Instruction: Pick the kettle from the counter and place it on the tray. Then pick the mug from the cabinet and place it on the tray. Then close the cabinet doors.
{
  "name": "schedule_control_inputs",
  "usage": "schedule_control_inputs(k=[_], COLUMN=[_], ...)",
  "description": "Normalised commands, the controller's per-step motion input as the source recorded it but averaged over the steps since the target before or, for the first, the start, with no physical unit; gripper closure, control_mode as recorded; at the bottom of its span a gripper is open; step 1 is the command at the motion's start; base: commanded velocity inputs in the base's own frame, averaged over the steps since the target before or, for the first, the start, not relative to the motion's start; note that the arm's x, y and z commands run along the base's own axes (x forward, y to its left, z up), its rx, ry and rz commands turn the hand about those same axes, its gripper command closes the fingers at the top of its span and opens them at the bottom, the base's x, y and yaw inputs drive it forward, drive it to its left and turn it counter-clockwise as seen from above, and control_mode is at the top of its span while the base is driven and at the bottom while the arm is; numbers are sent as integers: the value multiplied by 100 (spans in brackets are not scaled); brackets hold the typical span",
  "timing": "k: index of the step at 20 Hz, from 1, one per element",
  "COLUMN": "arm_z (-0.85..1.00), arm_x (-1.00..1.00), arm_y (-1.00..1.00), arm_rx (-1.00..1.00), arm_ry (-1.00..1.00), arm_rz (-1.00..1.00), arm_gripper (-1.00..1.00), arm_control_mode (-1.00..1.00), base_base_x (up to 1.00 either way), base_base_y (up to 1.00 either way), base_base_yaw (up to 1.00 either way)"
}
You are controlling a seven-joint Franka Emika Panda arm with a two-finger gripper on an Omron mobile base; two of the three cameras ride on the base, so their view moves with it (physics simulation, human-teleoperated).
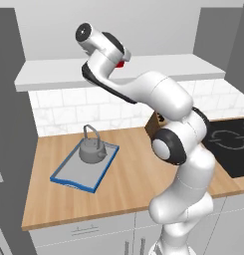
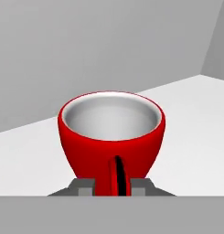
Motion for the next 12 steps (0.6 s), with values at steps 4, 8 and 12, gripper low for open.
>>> schedule_control_inputs(k=[4,8,12], arm_z=[-1,0,0], arm_x=[1,-34,-75], arm_y=[-6,-2,0], arm_rx=[0,0,0], arm_ry=[-11,-6,0], arm_rz=[0,0,4], arm_gripper=[100,100,100], arm_control_mode=[-100,-100,-100], base_base_x=[0,0,0], base_base_y=[0,0,0], base_base_yaw=[0,0,0])
